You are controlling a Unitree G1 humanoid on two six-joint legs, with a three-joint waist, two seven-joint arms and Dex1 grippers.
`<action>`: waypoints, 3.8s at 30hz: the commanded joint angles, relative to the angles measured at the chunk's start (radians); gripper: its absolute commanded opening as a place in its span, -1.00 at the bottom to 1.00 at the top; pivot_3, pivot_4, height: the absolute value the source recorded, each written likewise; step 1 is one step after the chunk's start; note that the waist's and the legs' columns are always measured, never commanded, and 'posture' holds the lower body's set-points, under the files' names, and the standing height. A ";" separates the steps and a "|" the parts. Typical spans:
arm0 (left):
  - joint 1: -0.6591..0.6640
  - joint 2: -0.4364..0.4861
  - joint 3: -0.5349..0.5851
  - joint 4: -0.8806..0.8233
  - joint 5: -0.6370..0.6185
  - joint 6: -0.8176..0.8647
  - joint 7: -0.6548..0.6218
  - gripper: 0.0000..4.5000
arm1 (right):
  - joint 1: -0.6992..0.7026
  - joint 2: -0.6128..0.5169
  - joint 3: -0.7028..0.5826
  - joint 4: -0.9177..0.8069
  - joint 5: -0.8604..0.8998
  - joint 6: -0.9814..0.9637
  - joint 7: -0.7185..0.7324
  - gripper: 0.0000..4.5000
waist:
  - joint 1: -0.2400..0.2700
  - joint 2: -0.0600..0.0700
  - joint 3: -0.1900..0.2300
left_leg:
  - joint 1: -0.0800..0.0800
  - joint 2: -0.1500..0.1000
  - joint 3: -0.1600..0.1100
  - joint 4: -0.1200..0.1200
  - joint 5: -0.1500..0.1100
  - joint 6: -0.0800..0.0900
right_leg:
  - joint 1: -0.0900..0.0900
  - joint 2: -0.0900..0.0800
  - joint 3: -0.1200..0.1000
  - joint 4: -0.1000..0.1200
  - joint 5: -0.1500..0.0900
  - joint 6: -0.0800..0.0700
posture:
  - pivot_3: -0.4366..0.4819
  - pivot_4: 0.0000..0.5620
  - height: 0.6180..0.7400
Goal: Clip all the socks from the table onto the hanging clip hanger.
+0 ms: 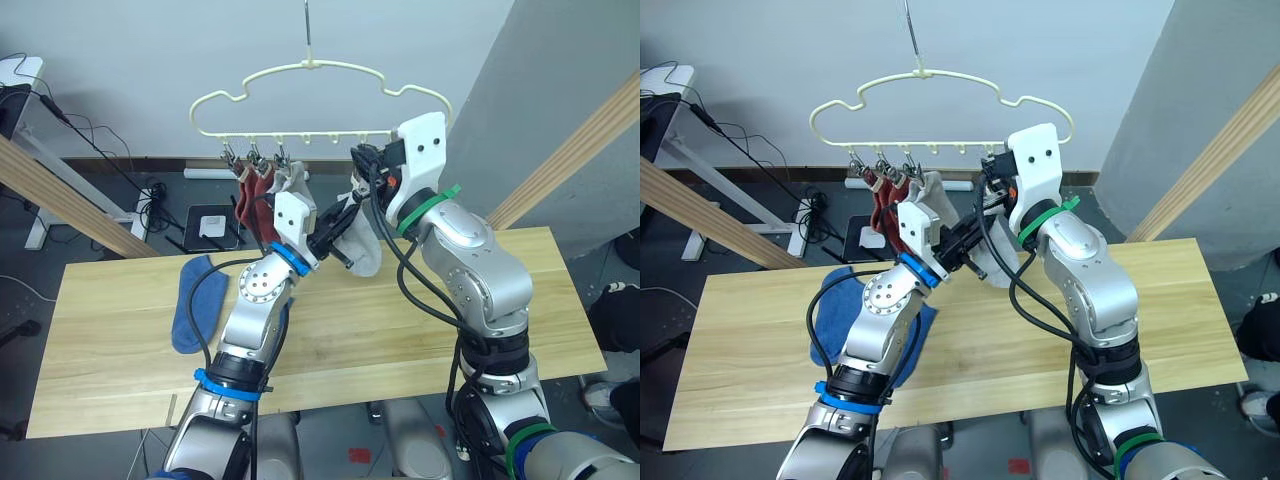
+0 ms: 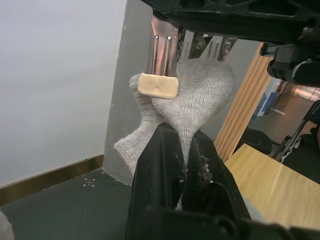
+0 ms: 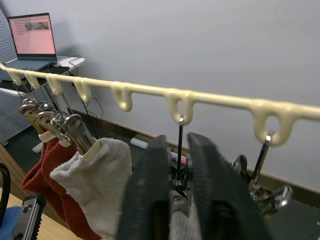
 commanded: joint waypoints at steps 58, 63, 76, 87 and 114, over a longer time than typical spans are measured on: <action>-0.158 0.380 0.107 -0.220 -0.318 0.295 -0.451 0.32 | 0.106 -0.046 -0.006 -0.151 -0.074 -0.002 -0.131 -0.06 | 0.001 0.000 0.000 | 0.000 0.000 0.000 0.000 0.000 0.000 | 0.000 0.000 0.000 0.000 -0.001 0.001 | -0.32 0.23 1.00; -0.155 0.381 0.107 -0.223 -0.316 0.299 -0.452 0.32 | 0.115 -0.051 0.013 -0.160 -0.095 0.012 -0.136 -0.06 | 0.002 0.000 0.000 | 0.000 0.000 0.000 0.000 0.000 0.000 | 0.000 0.000 0.000 0.000 0.000 0.000 | -0.31 0.20 1.00; -0.184 0.368 0.138 -0.234 -0.373 0.336 -0.431 0.32 | 0.091 -0.007 0.006 -0.123 -0.109 -0.043 -0.162 -0.06 | 0.001 0.000 0.000 | 0.000 0.000 0.000 0.000 0.000 0.000 | -0.001 0.000 0.000 0.000 0.000 0.000 | -0.33 0.20 1.00; -0.174 0.388 0.138 -0.216 -0.348 0.309 -0.448 0.32 | 0.050 0.016 -0.010 -0.053 -0.123 -0.095 -0.195 -0.06 | 0.003 0.000 0.000 | 0.000 0.000 0.000 0.001 0.000 0.000 | 0.000 0.000 0.000 0.000 0.000 0.000 | -0.30 0.20 1.00; -0.180 0.376 0.117 -0.214 -0.329 0.303 -0.450 0.32 | 0.036 0.148 -0.069 -0.123 -0.104 -0.008 -0.296 -0.06 | 0.003 0.000 0.000 | 0.000 0.000 -0.001 0.001 0.000 0.000 | -0.001 0.000 0.000 0.001 0.000 0.000 | -0.32 0.20 1.00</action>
